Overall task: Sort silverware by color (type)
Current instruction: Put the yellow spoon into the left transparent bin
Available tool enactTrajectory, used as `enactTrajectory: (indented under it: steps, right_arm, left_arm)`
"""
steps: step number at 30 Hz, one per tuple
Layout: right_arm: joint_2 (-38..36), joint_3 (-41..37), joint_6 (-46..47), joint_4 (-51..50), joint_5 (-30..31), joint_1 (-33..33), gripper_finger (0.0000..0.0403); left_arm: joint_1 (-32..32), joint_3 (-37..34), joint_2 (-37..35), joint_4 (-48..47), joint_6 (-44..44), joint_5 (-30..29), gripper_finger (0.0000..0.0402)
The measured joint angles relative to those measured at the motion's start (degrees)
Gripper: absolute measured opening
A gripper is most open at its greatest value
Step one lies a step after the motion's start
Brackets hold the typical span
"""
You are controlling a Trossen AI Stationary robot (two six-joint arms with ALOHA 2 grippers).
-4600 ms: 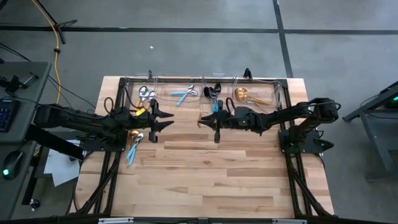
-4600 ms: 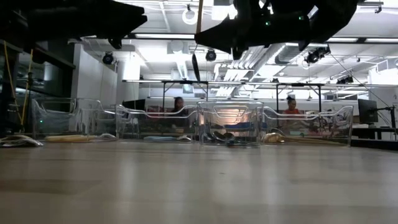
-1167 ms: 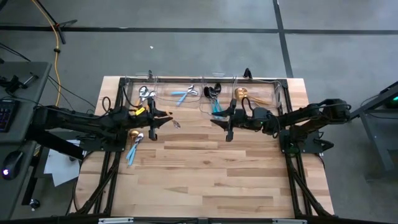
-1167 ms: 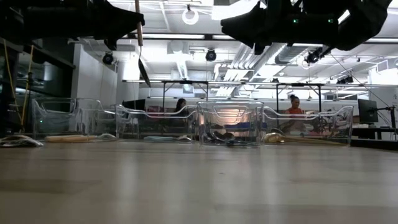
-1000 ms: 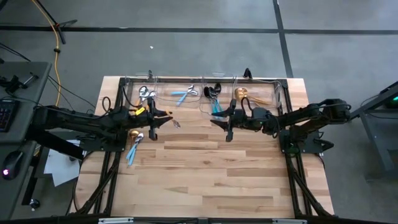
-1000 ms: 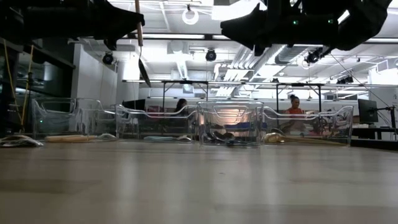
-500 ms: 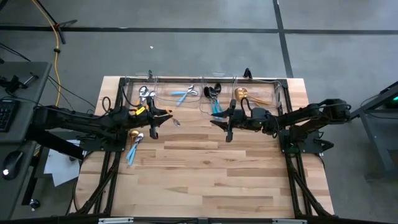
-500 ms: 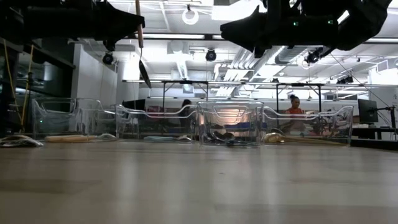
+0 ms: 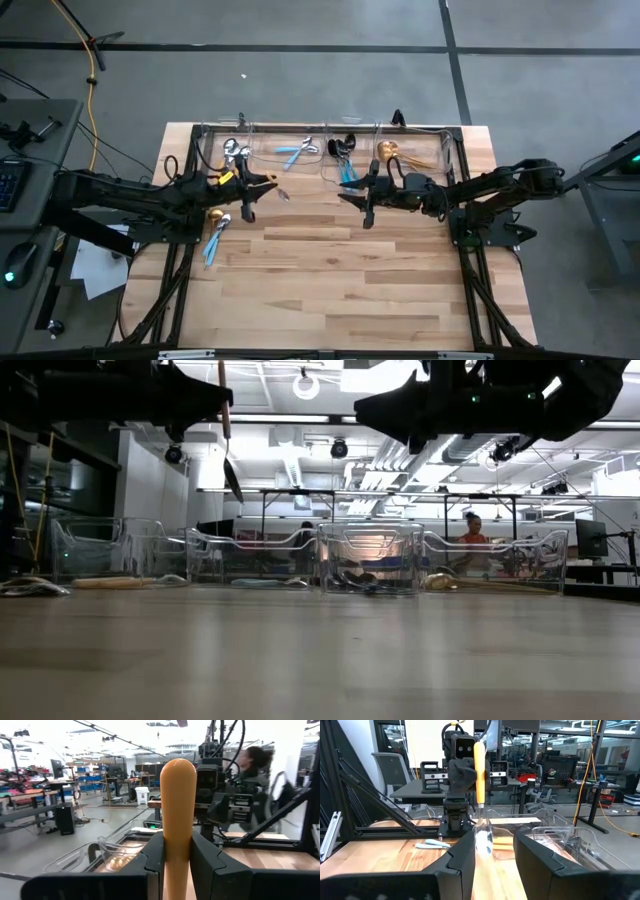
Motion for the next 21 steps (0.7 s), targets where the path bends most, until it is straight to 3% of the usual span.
enactTrajectory:
  steps: [4, 6, 9, 13, 17, 21]
  right_arm:
    - [0.0, 0.0, 0.0, -0.8, 0.0, 0.0, 0.0119]
    - [0.0, 0.0, 0.0, -0.8, 0.0, 0.0, 0.0119]
    - [0.0, 0.0, 0.0, -0.9, 0.0, 0.0, 0.0119]
    - [0.0, 0.0, 0.0, -0.8, 0.0, 0.0, 0.0119]
    - [0.0, 0.0, 0.0, -0.8, 0.0, 0.0, 0.0119]
    - [0.0, 0.0, 0.8, -0.9, 0.0, 0.0, 0.0119]
  left_arm:
    - [0.0, 0.0, 0.0, 0.0, 0.3, -1.9, 0.0043]
    - [0.0, 0.0, 0.0, -0.1, 1.0, -5.9, 0.0043]
    - [0.0, 0.9, 0.0, -0.7, 6.4, -16.5, 0.0043]
    - [2.2, 7.8, 0.0, -5.5, 16.6, -34.4, 0.0043]
    - [8.4, 19.7, 0.0, -26.2, 17.5, -44.7, 0.0043]
    - [17.1, 34.2, 1.8, -58.1, 3.1, -44.7, 0.0043]
